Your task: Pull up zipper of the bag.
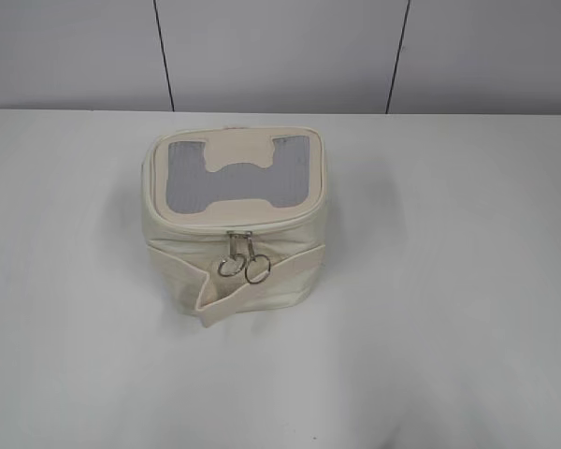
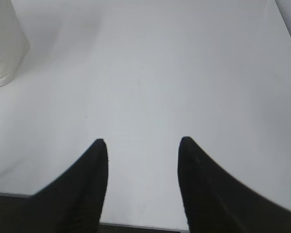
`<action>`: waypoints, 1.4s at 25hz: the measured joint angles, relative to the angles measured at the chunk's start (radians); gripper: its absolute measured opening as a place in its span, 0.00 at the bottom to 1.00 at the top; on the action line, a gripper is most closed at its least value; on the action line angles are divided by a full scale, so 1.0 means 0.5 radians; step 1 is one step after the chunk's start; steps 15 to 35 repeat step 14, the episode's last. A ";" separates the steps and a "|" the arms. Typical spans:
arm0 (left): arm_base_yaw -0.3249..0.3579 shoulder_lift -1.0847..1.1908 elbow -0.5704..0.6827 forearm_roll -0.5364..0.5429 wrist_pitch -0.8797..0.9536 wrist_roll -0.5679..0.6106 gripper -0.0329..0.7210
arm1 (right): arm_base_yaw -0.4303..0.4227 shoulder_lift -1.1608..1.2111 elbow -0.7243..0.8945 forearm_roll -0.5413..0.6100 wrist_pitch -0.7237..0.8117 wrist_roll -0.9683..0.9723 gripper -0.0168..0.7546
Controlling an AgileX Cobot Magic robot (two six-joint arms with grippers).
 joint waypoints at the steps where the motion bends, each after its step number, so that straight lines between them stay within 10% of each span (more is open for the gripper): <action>1: 0.000 0.000 0.000 0.000 0.000 0.000 0.36 | 0.000 0.000 0.000 0.000 0.000 0.000 0.51; 35: 0.000 0.000 0.000 0.000 0.000 0.000 0.36 | 0.000 0.000 0.000 0.000 0.000 0.002 0.51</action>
